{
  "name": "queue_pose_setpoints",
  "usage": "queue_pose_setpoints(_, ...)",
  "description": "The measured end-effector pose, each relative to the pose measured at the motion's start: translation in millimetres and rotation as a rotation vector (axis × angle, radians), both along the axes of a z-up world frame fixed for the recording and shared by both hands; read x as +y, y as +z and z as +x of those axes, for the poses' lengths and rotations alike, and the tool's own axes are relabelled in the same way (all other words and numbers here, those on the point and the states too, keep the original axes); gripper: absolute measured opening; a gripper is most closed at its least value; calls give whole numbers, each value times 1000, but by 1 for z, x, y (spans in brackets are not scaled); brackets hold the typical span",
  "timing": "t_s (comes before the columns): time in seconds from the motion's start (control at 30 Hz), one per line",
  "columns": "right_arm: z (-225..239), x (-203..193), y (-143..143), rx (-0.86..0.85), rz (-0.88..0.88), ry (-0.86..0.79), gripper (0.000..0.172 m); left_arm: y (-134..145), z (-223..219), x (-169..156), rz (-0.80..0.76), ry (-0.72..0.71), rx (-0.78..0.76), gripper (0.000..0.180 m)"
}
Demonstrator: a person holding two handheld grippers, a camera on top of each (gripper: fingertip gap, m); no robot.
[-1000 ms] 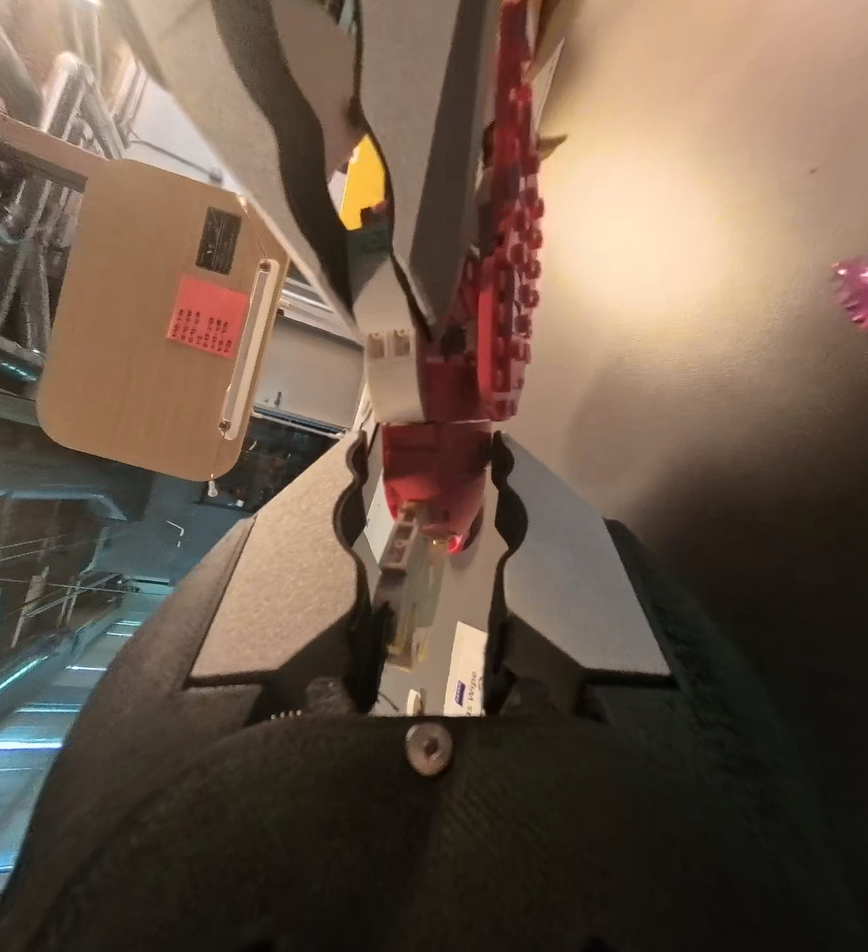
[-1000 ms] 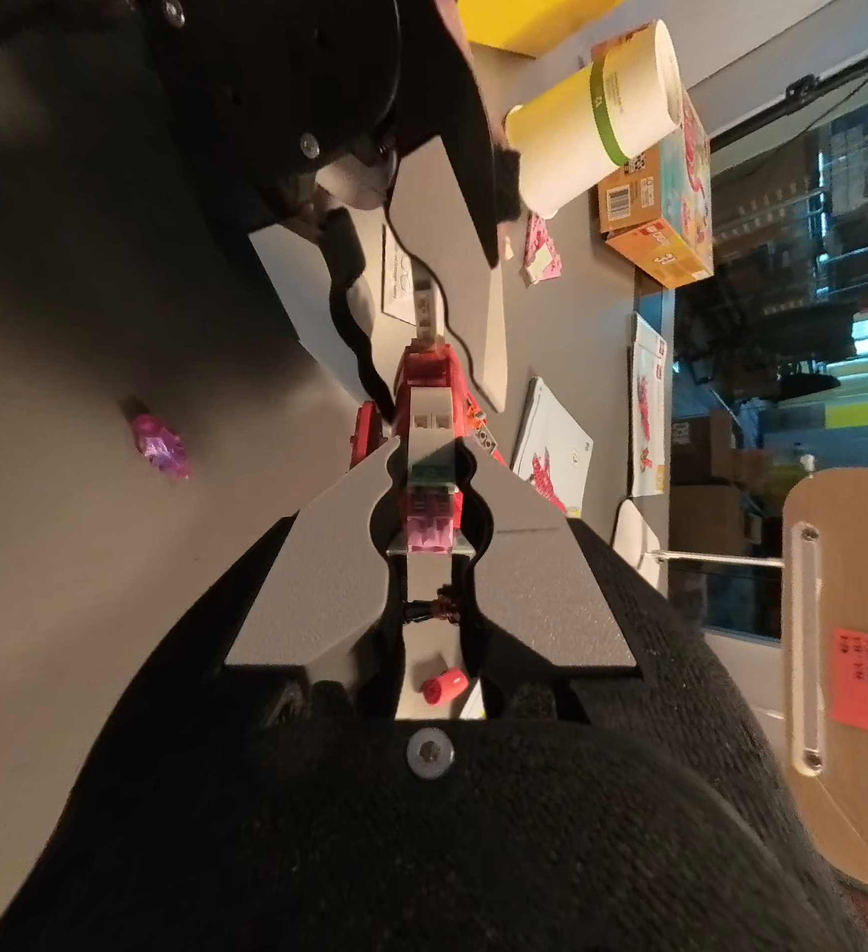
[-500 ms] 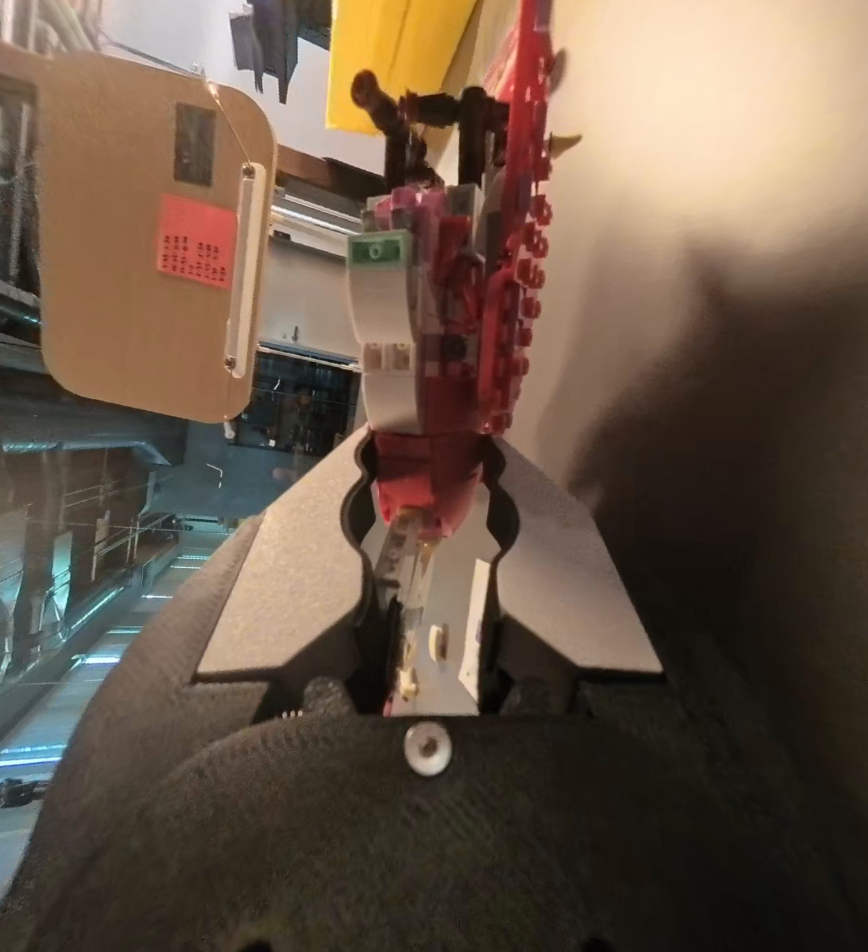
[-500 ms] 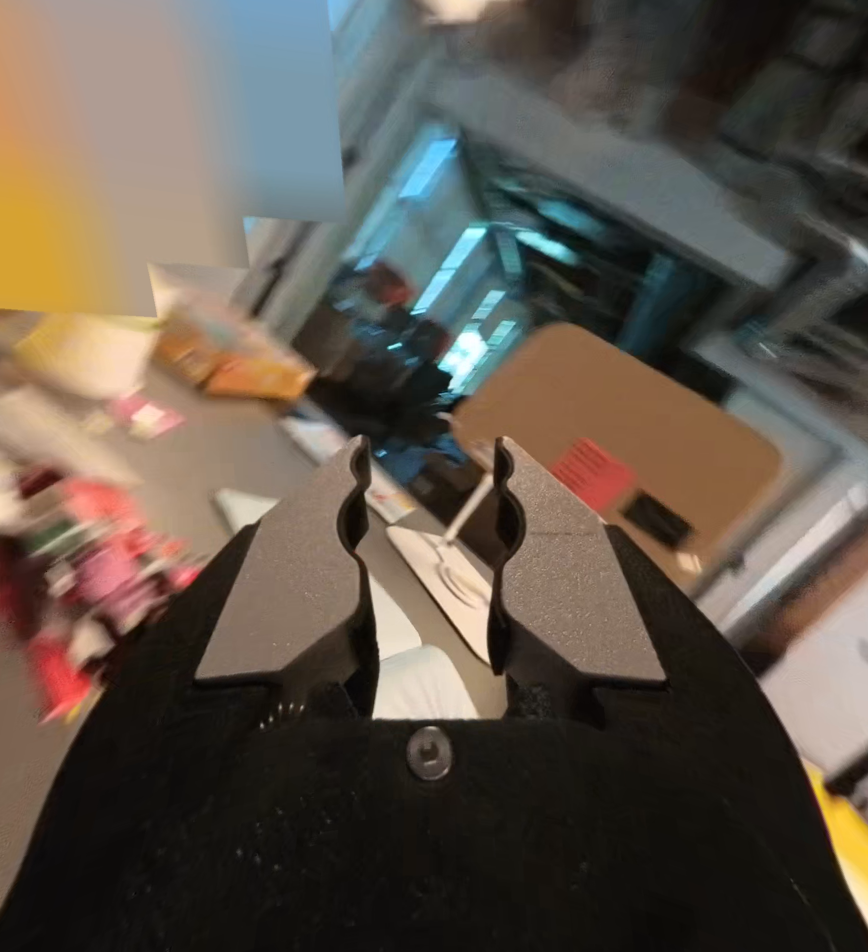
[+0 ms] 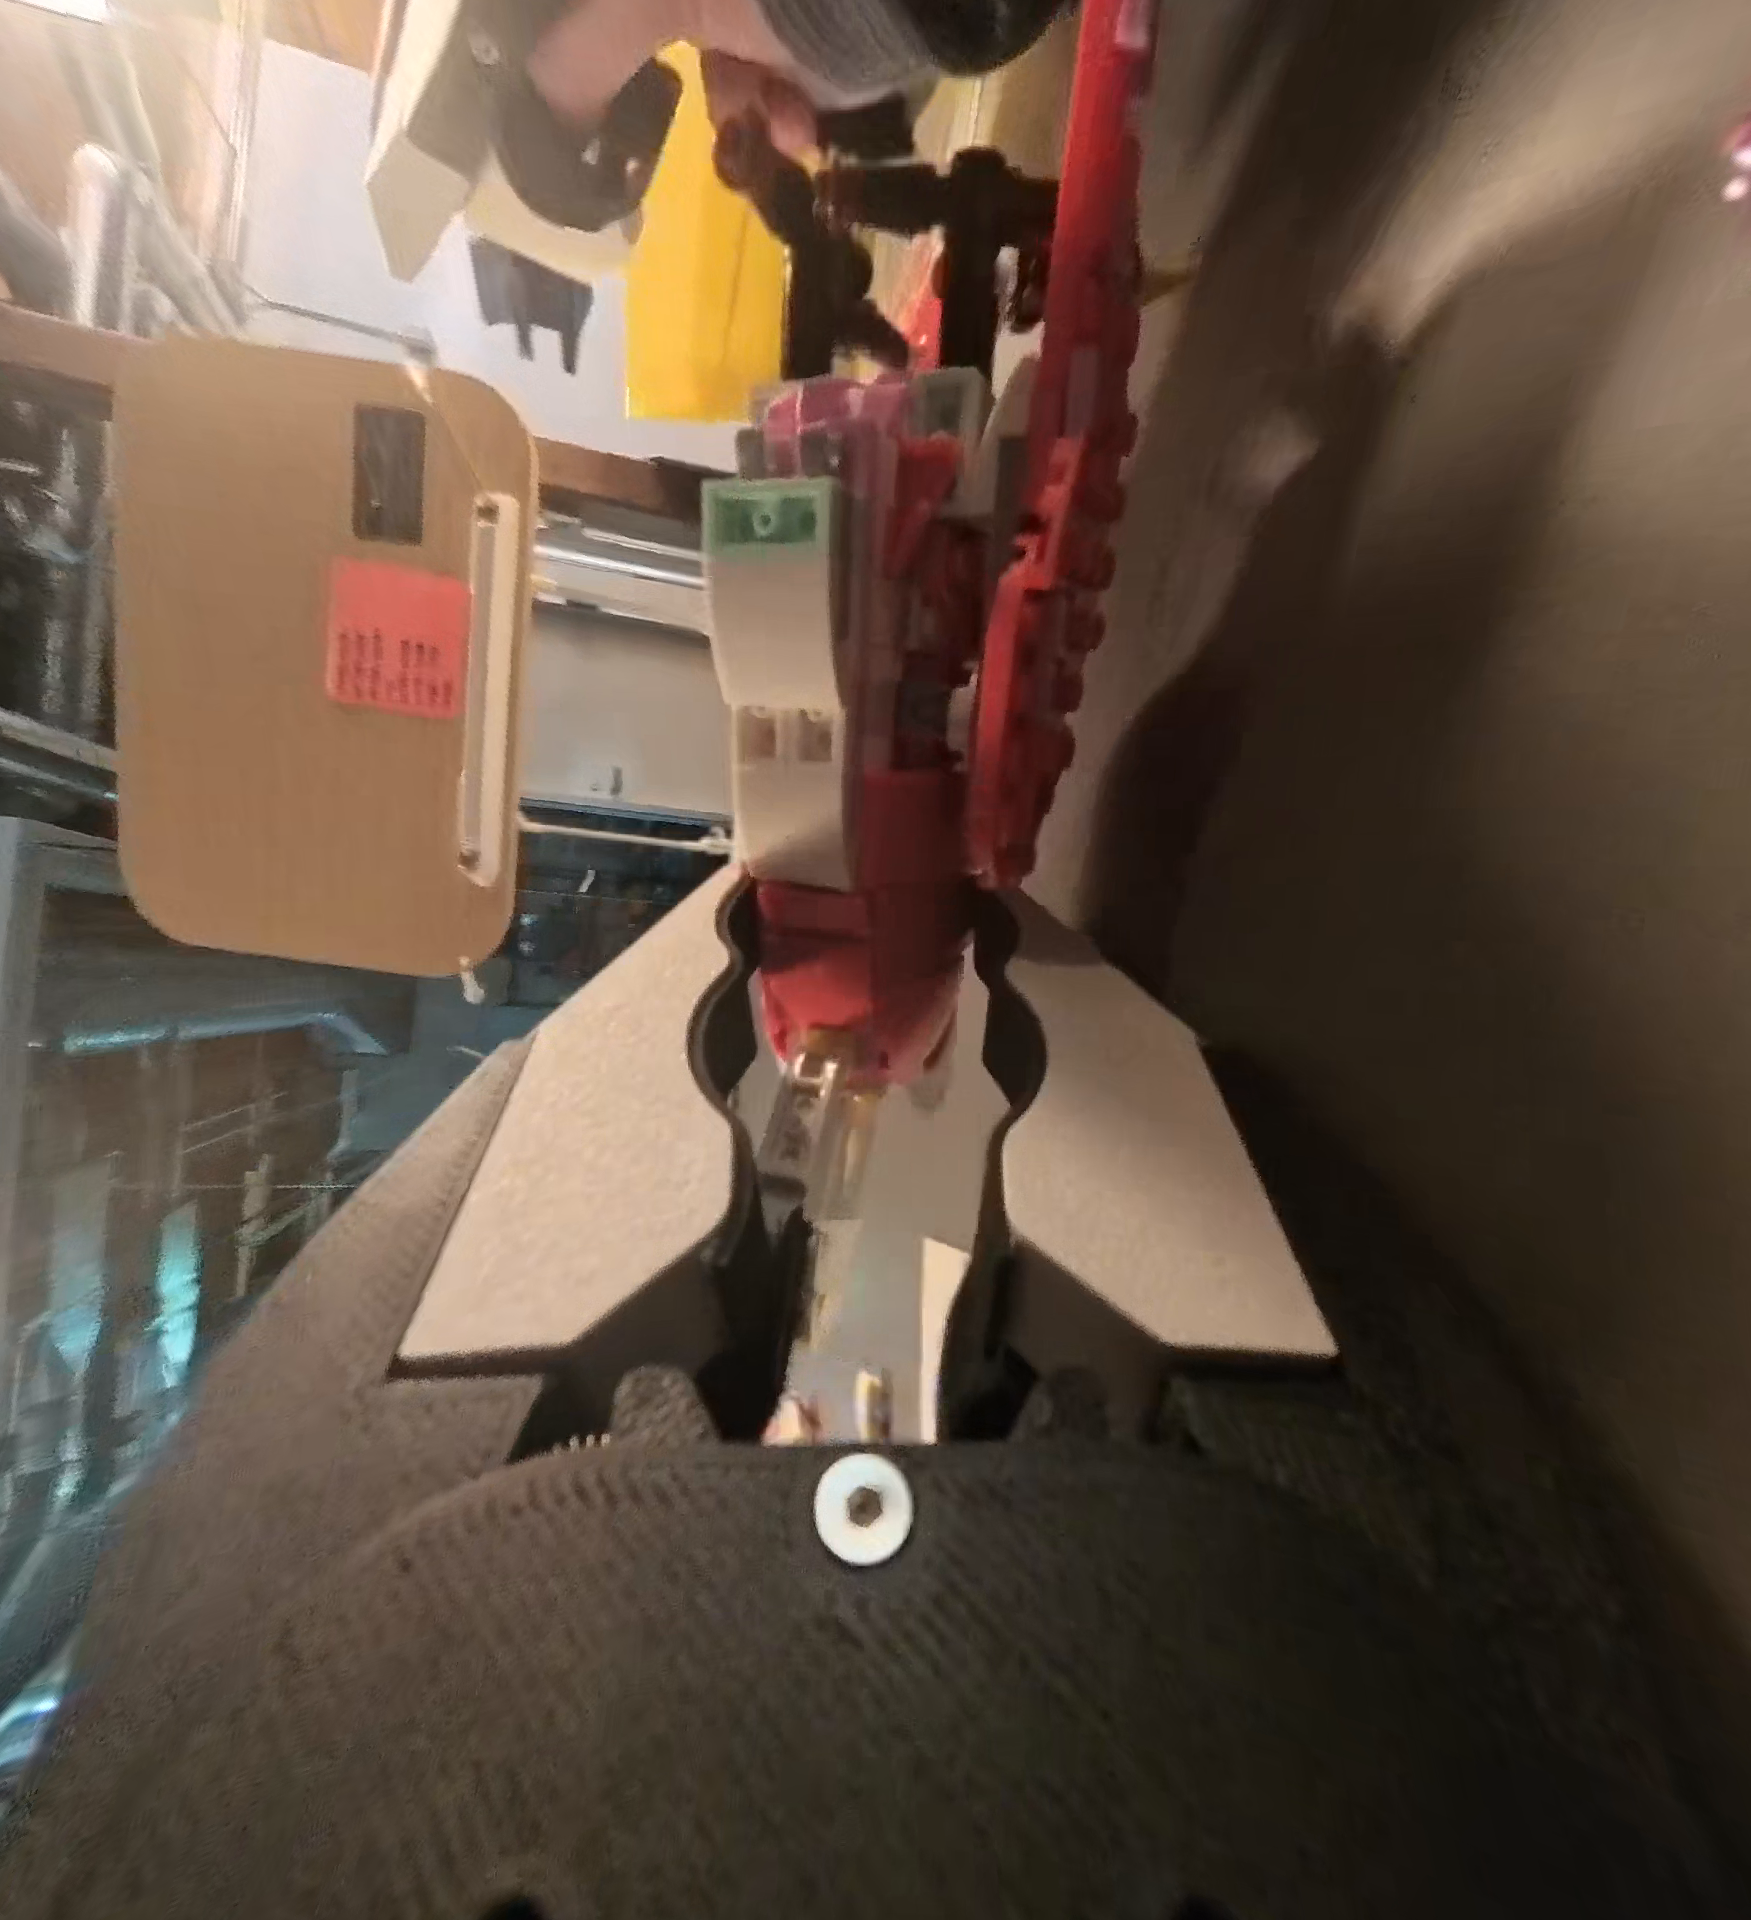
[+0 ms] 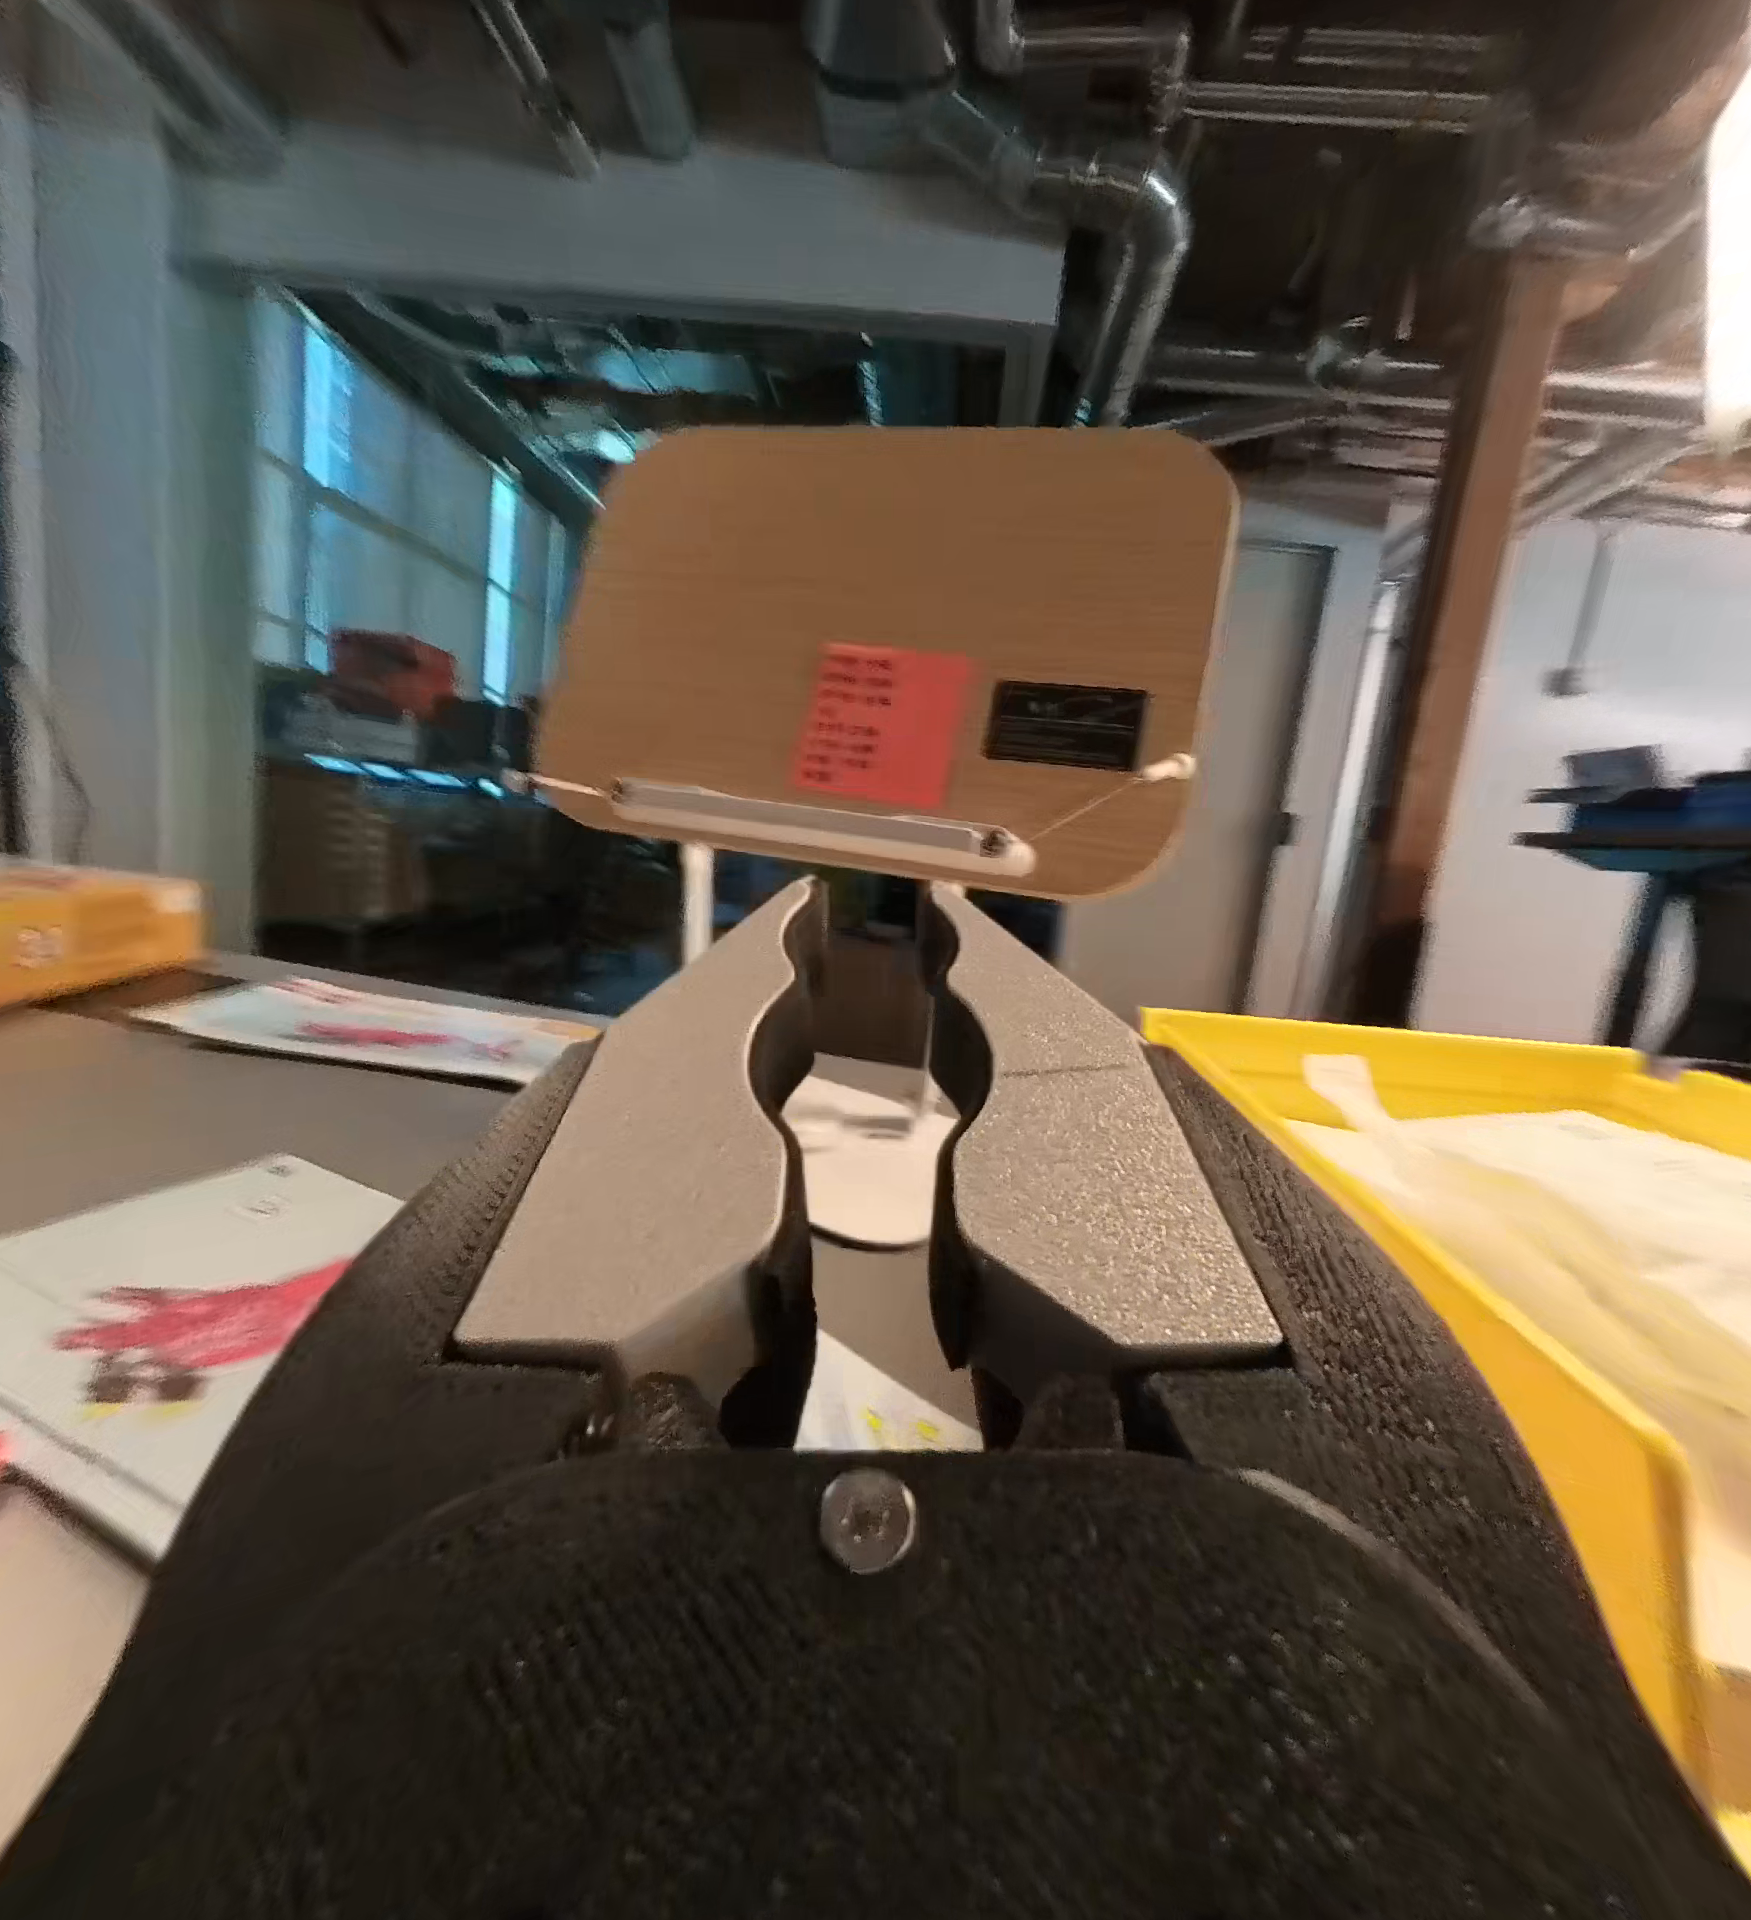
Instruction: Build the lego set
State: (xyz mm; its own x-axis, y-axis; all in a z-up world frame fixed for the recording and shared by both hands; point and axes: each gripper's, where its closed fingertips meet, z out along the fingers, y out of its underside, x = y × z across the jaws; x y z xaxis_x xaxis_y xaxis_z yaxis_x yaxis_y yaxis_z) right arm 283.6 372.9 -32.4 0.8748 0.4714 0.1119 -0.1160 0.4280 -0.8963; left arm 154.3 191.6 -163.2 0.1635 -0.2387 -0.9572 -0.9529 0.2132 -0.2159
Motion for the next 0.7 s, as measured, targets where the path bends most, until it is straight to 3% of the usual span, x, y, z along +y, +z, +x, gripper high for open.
queue_pose_setpoints(0.07,-1,-5,3,60,0,68,11,3,4,1,29,3,10,40)
queue_pose_setpoints(0.2,0,1,-3,46,-42,47,10,3,3,2,29,22,2,39)
queue_pose_setpoints(0.7,-28,-1,-20,-178,-42,-6,1,-4,18,0,-32,-65,-48,39)
